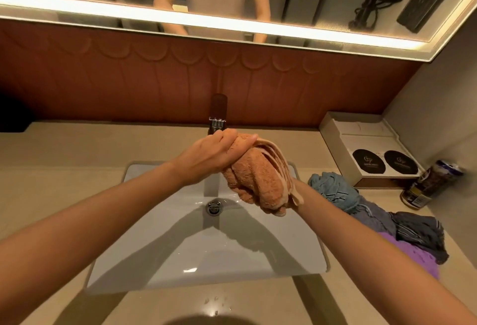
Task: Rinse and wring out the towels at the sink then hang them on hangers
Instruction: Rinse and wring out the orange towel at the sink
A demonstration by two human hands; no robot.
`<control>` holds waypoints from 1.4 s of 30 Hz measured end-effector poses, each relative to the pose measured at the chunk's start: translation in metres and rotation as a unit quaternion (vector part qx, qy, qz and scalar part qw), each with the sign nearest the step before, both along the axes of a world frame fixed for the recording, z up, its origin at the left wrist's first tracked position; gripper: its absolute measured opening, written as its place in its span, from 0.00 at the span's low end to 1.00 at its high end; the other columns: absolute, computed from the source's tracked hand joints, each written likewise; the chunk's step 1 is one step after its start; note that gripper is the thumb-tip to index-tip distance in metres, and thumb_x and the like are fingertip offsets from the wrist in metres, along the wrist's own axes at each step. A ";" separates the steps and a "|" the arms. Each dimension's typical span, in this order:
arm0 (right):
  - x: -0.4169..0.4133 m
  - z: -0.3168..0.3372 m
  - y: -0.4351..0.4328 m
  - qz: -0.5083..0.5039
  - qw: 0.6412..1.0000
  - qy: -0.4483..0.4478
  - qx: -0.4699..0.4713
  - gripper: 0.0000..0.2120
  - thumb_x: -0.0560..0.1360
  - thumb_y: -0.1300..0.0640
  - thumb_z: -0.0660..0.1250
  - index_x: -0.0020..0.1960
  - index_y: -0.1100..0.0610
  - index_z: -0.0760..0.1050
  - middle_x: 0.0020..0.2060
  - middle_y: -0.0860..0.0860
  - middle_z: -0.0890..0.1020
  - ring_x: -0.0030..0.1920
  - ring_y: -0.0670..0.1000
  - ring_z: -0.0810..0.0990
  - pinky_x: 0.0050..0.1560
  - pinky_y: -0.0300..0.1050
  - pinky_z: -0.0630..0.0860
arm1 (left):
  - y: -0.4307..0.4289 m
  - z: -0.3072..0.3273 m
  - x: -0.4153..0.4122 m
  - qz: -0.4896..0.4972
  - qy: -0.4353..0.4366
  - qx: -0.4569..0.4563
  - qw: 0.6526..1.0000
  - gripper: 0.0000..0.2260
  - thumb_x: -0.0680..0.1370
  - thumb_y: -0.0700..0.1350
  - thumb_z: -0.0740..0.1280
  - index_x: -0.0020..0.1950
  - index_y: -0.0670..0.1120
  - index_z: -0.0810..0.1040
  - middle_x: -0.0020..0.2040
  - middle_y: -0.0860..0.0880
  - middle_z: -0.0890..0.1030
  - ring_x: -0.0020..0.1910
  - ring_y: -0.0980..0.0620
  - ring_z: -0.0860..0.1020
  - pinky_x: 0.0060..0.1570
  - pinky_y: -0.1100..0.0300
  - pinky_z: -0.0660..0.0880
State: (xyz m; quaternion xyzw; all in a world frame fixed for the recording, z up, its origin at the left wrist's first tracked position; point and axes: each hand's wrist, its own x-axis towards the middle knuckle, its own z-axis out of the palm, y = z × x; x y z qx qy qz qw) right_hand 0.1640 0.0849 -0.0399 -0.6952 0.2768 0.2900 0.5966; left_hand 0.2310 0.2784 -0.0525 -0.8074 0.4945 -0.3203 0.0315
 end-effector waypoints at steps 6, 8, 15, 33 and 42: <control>0.008 0.018 0.001 -0.013 0.992 0.058 0.109 0.21 0.74 0.43 0.58 0.36 0.61 0.74 0.23 0.56 0.78 0.30 0.52 0.76 0.41 0.45 0.75 | -0.009 0.001 -0.008 0.103 -0.002 0.057 0.993 0.27 0.63 0.37 0.74 0.58 0.35 0.68 0.39 0.42 0.78 0.29 0.50 0.73 0.25 0.59 0.70; 0.009 0.008 -0.005 -0.026 0.989 0.076 0.122 0.29 0.70 0.34 0.59 0.43 0.61 0.77 0.36 0.59 0.82 0.41 0.58 0.75 0.58 0.64 0.66 | -0.011 0.001 -0.018 0.098 -0.042 0.101 0.989 0.12 0.69 0.36 0.64 0.52 0.36 0.74 0.38 0.41 0.79 0.26 0.50 0.72 0.23 0.59 0.66; 0.015 0.006 -0.003 -0.022 0.990 0.087 0.111 0.29 0.74 0.34 0.55 0.43 0.61 0.77 0.38 0.58 0.81 0.42 0.57 0.76 0.53 0.60 0.70 | -0.024 0.003 -0.030 0.152 -0.074 0.211 0.963 0.12 0.71 0.37 0.57 0.46 0.44 0.79 0.40 0.45 0.78 0.27 0.49 0.72 0.29 0.56 0.69; 0.057 -0.032 0.011 0.066 0.899 -0.413 -0.128 0.20 0.73 0.59 0.69 0.25 0.60 0.67 0.23 0.51 0.66 0.29 0.48 0.65 0.32 0.42 0.61 | -0.025 -0.023 -0.040 0.145 0.788 -0.267 0.535 0.06 0.56 0.39 0.68 0.30 0.47 0.75 0.27 0.56 0.75 0.29 0.57 0.72 0.31 0.67 0.69; 0.088 -0.106 -0.007 -0.140 0.957 -0.148 0.206 0.19 0.76 0.65 0.63 0.27 0.56 0.77 0.23 0.50 0.76 0.27 0.47 0.75 0.31 0.39 0.71 | -0.045 -0.063 -0.007 0.169 0.867 -0.234 0.405 0.19 0.59 0.49 0.69 0.44 0.38 0.76 0.37 0.41 0.76 0.32 0.49 0.75 0.32 0.62 0.71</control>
